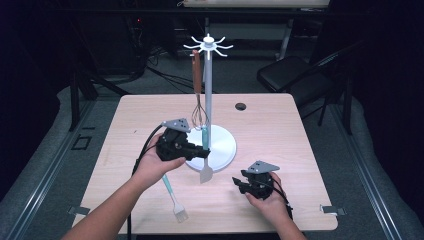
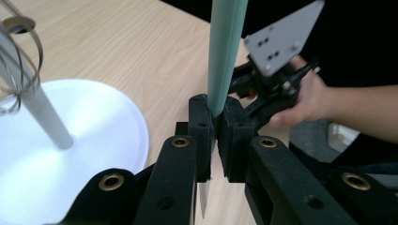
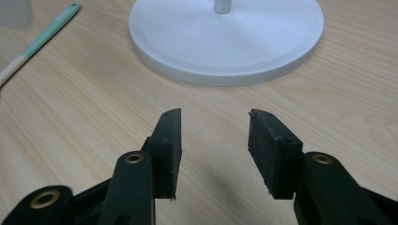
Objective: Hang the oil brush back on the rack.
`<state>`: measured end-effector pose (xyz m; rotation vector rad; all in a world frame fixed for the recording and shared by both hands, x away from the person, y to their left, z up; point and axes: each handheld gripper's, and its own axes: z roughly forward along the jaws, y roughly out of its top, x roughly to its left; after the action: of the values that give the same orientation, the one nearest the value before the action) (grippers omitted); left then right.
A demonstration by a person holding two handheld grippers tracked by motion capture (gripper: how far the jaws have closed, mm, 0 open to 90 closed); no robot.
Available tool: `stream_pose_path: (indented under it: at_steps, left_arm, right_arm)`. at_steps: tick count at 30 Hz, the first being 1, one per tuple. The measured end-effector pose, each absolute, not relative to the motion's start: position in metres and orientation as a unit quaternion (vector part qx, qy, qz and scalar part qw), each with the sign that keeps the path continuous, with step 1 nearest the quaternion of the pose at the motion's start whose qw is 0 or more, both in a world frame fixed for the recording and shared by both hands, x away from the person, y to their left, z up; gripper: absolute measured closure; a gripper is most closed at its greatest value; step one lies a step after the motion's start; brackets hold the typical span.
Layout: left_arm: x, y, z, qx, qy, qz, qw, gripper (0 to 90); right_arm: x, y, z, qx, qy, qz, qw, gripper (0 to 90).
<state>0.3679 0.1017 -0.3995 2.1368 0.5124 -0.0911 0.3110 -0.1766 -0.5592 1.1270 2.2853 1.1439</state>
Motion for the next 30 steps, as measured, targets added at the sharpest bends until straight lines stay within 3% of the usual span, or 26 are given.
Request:
stream_pose_path:
  at_steps: [12,30]
  left_arm:
    - [0.393,0.093,-0.327,0.871,0.183,-0.019,0.456,84.6]
    - [0.433,0.090,-0.279,0.850,0.225,-0.031,0.476,84.6]
  right_arm:
    - [0.312,-0.177,-0.561,0.401,0.802,0.408,0.170,54.7]
    - [0.309,-0.172,-0.559,0.392,0.805,0.411,0.169,54.1]
